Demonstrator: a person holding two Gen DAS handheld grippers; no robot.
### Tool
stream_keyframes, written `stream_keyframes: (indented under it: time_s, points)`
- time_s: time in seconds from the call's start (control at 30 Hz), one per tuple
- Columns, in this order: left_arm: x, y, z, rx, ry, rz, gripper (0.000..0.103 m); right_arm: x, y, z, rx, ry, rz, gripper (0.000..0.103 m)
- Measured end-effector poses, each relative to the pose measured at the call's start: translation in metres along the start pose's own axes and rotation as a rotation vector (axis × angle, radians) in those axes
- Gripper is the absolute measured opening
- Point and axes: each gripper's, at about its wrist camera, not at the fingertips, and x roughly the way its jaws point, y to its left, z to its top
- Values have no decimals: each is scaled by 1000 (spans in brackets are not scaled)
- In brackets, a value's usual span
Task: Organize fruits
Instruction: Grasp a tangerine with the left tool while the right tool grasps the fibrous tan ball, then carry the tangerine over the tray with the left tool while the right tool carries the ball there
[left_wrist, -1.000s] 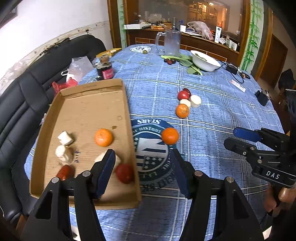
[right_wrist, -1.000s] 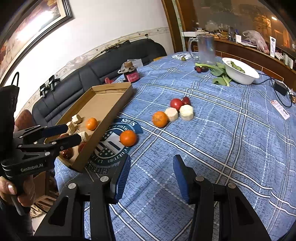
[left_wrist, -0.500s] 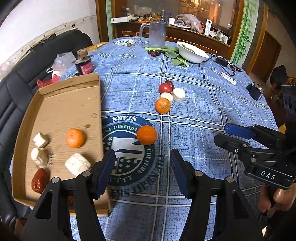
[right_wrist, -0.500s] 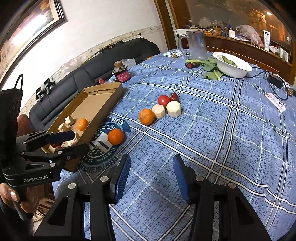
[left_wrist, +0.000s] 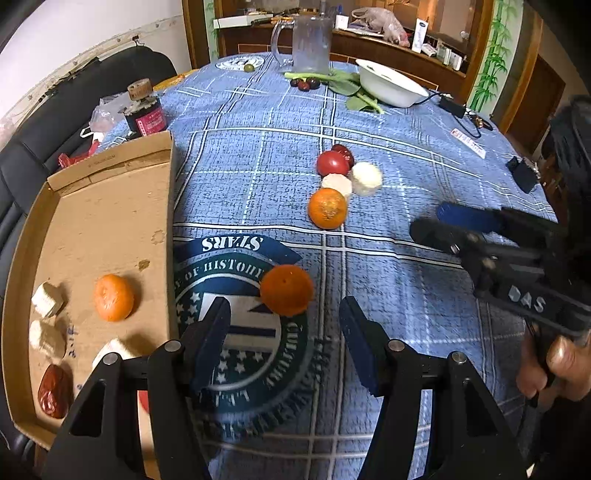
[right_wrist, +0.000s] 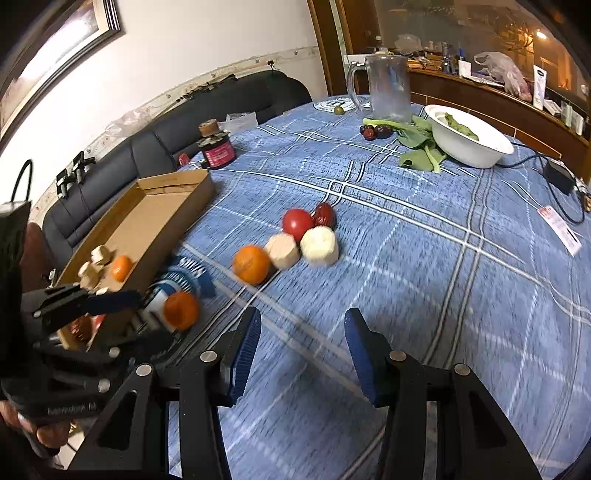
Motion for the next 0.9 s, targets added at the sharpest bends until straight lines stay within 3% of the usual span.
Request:
stream_keyframes:
  time_s: [0.2,0.33,0.47,0.6,0.67,0.9]
  points:
    - [15,1,5,1,26,3,60,31,-5,21,-8,24,-5,47]
    - [24,4,6,-16,46,-25,60,45,-4,31,-24,21,-16,44]
    - [29,0,5,5,45,-6,59,61,-9,37,-17,38,-22,38]
    - [30,-2,5,19,24,11,48,63,-7,36,-35,22,-25,32]
    - [28,2,5,7,14,3,31,58,-4,33,-41,17,-36,31]
    - [15,6,2,-9,-12,-46,31,20,3,18,-12,-11,23,31]
